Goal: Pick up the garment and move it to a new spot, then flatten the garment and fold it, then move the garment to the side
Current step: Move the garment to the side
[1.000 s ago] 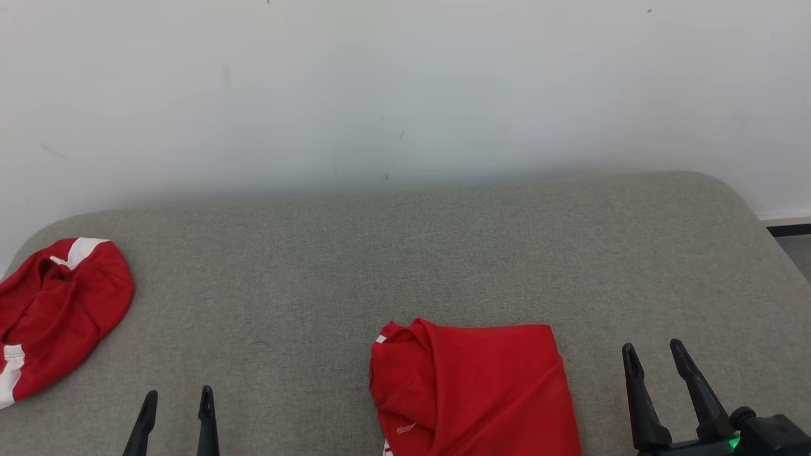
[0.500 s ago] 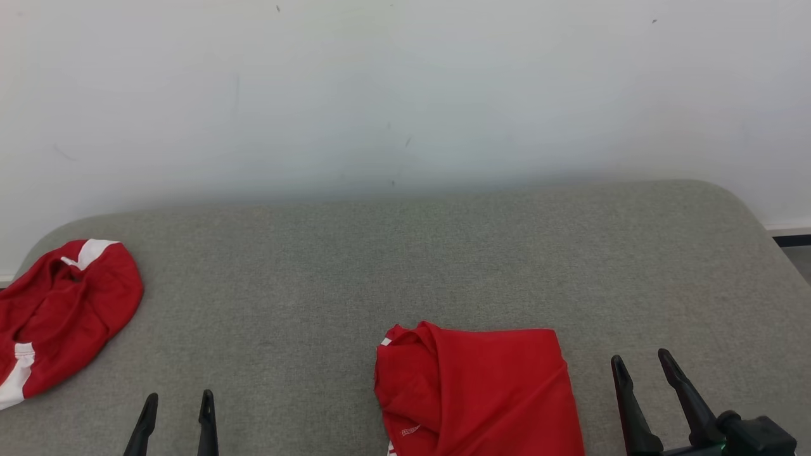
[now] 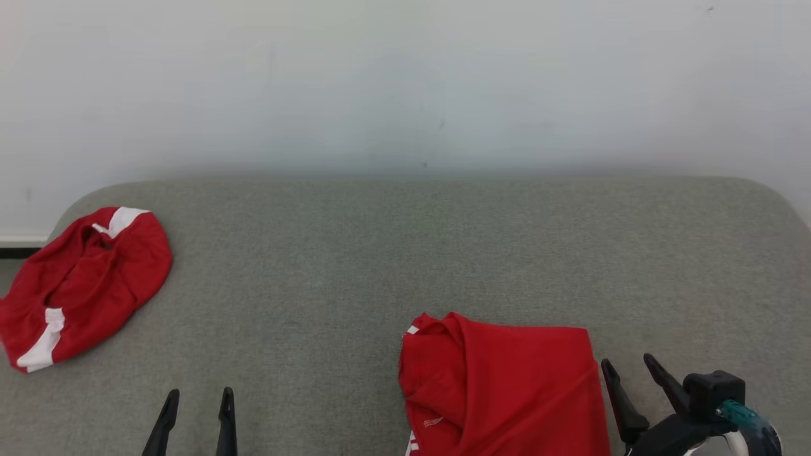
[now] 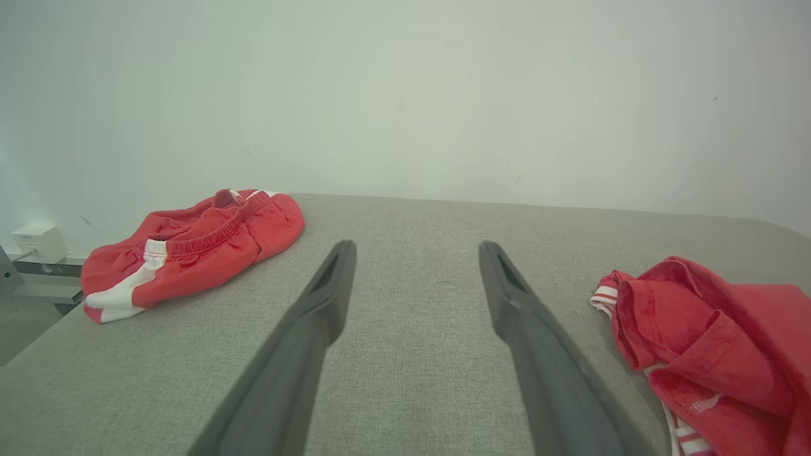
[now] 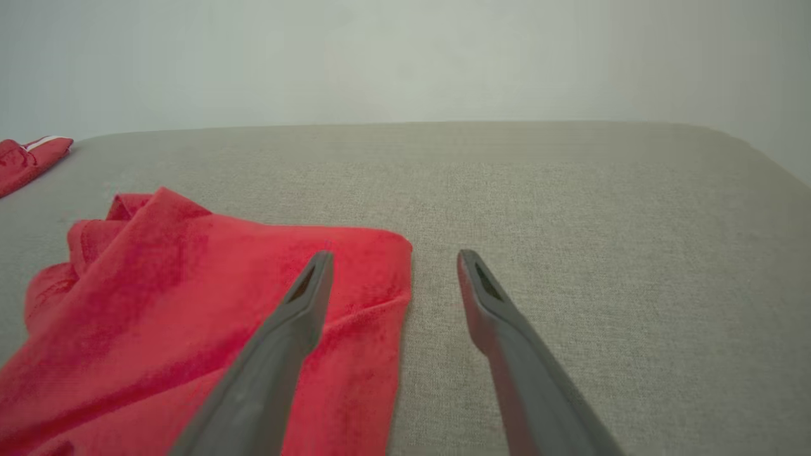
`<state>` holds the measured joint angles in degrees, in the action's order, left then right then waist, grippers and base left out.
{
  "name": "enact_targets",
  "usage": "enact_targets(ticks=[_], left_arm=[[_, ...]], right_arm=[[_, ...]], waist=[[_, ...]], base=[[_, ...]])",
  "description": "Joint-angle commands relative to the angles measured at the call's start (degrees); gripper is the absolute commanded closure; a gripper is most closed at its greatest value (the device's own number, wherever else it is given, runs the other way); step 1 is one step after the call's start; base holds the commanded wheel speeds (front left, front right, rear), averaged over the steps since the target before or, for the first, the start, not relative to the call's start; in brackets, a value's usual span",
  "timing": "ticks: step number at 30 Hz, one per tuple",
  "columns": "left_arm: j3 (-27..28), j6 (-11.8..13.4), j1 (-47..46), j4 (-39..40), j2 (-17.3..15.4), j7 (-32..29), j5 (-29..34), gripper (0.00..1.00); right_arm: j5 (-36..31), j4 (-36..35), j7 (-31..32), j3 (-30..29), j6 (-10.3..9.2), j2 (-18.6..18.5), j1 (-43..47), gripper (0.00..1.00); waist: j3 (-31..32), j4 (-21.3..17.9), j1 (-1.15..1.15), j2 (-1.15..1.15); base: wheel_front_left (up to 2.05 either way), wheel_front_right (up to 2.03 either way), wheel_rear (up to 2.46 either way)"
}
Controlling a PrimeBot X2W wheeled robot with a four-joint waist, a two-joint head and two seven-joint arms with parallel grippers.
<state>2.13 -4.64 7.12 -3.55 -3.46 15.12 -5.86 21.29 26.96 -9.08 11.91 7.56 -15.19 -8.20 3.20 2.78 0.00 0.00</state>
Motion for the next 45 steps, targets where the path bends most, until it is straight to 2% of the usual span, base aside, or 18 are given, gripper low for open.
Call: enact_targets(ticks=[1, 11, 18, 19, 20, 21, 25, 33, 39, 45], left_arm=[[-0.11, -0.37, -0.94, -0.25, 0.05, 0.02, 0.17, 0.0], [-1.21, -0.77, -3.27, -2.14, 0.12, 0.02, 0.22, 0.0], [-1.01, -0.89, -4.16, -2.83, 0.16, 0.02, 0.11, 0.0], [-0.95, -0.79, -4.21, -2.9, 0.18, 0.02, 0.04, 0.0], [-0.89, -0.67, -4.22, -2.92, 0.22, 0.02, -0.05, 0.0], [-0.77, -0.52, -4.16, -2.84, 0.24, 0.02, -0.2, 0.0], [-1.1, -0.37, -4.6, -2.48, 0.36, 0.02, -0.69, 0.0], [-3.63, -0.48, -8.71, -0.98, 0.53, 0.02, -2.54, 0.0], [-6.18, -0.62, -12.5, 0.93, 0.56, 0.02, -3.17, 0.0], [-7.6, -0.94, -16.88, 3.57, 0.51, 0.01, -1.37, 0.0]], right_arm=[[0.48, 1.78, 0.0, 0.37, -0.13, -0.04, -0.96, 0.0], [2.98, 20.45, -1.04, 4.81, -0.13, 1.41, -8.71, 0.0], [6.27, 28.64, -0.92, 8.18, -0.12, 3.31, -11.07, 0.0], [6.76, 29.5, -0.62, 8.63, -0.12, 3.5, -11.05, 0.03], [7.39, 30.08, -0.14, 9.36, -0.12, 3.71, -11.05, 0.69], [8.19, 30.26, 0.23, 10.21, -0.12, 3.99, -11.2, 1.0], [10.5, 29.15, -0.94, 12.09, -0.13, 2.78, -13.99, 1.0], [13.43, 27.44, -0.36, 15.75, -0.13, -1.54, -26.95, 1.0], [14.54, 27.63, 0.56, 16.64, -0.13, -6.42, -36.16, 1.0], [15.35, 27.69, 0.37, 17.92, -0.13, -12.71, -45.4, 1.0]], waist=[[-0.92, 1.15, 0.0, 0.0], [-3.28, 4.01, 0.0, 0.0], [-4.03, 4.43, 0.0, 0.0], [-4.03, 4.38, 0.0, 0.0], [-4.08, 4.27, 0.0, 0.0], [-4.21, 4.07, 0.0, 0.0], [-5.4, 3.38, 0.0, 0.0], [-13.05, 2.79, 0.0, 0.0], [-20.03, 2.03, 0.0, 0.0], [-28.58, -2.13, 0.0, 0.0]], base=[[0.0, 0.0, 0.0], [0.0, 0.0, 0.0], [0.0, 0.0, 0.0], [0.0, 0.0, 0.0], [0.0, 0.0, 0.0], [0.0, 0.0, 0.0], [0.0, 0.0, 0.0], [0.0, 0.0, 0.0], [0.0, 0.0, 0.0], [0.0, 0.0, 0.0]])
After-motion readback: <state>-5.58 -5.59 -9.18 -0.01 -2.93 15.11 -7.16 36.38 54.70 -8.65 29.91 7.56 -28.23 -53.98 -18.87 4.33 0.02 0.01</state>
